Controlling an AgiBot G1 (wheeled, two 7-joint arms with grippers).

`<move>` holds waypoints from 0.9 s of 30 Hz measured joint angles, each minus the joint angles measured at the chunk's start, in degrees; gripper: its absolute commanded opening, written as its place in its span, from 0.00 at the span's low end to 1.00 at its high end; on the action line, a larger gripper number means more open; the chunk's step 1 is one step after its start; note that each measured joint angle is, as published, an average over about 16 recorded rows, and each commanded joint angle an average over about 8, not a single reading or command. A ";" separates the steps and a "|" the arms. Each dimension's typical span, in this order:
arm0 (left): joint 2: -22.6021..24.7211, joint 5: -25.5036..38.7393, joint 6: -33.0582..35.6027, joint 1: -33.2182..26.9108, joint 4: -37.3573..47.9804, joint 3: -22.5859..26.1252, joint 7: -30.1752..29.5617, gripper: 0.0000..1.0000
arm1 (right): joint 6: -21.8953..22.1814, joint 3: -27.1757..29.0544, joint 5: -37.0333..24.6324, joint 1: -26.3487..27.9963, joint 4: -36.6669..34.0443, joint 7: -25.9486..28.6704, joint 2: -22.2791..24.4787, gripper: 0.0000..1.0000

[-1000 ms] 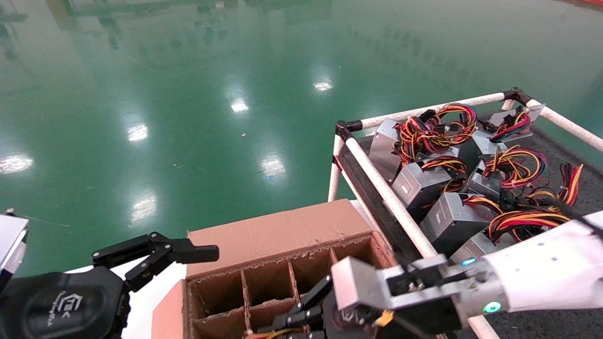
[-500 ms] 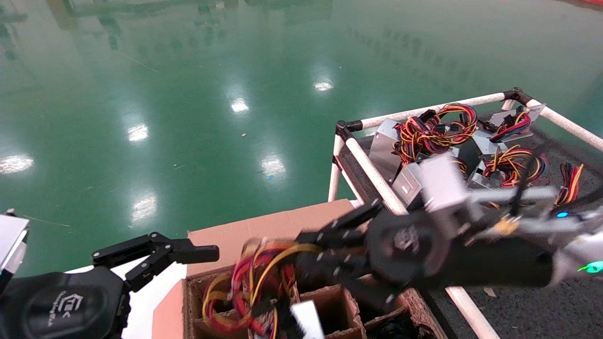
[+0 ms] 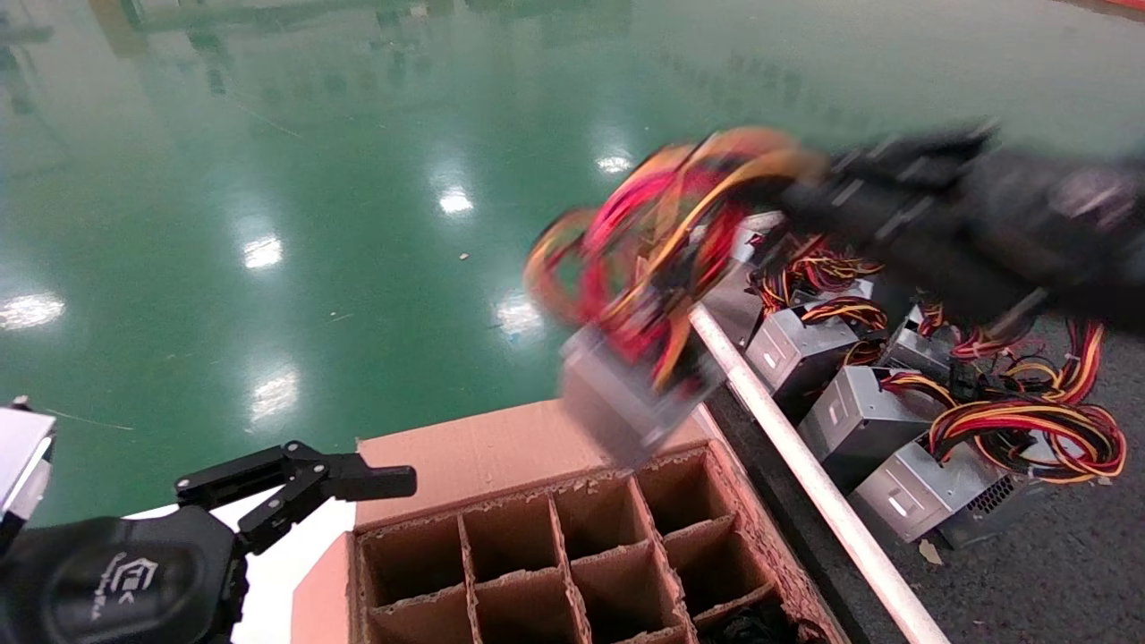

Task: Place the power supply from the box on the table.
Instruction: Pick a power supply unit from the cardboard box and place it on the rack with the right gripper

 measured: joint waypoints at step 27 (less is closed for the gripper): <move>0.00 -0.01 -0.01 0.00 0.00 0.01 0.01 1.00 | 17.56 0.77 -11.34 20.16 -36.86 -12.22 2.48 0.00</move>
